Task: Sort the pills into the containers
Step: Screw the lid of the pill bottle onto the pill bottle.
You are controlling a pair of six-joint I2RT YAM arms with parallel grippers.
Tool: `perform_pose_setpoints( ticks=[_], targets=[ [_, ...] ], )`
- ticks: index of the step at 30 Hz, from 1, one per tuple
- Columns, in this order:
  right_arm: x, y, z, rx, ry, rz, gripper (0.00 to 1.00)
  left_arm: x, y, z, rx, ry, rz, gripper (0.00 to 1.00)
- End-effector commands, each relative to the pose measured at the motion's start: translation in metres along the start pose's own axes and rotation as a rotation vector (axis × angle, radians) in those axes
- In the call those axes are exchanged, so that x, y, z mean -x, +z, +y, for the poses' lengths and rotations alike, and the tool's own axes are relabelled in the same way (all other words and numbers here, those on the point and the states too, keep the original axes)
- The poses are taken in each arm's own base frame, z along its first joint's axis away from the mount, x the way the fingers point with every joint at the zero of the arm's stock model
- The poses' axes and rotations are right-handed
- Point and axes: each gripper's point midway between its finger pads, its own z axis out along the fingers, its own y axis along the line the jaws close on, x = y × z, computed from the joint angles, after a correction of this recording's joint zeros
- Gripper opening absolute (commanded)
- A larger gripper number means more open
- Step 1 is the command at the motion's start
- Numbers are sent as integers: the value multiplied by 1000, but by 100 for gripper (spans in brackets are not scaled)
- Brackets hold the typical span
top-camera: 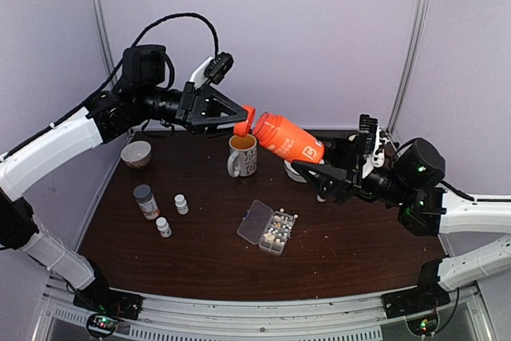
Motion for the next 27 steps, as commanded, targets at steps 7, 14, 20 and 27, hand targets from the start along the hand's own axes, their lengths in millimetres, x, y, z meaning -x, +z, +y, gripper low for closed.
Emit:
perform_pose_setpoints(
  ticks=[7, 14, 20, 27],
  targets=[
    [10, 15, -5, -24, -37, 10, 0, 1, 1, -36, -100, 62, -6, 39],
    [-4, 18, -12, -74, -56, 88, 0, -3, 3, -25, -54, 34, -1, 38],
    [-21, 20, -14, -96, -144, 202, 0, -4, 4, -15, -10, 9, 6, 38],
    [-48, 18, -7, -91, -404, 384, 0, -7, 8, -1, 28, -55, 20, 38]
  ],
)
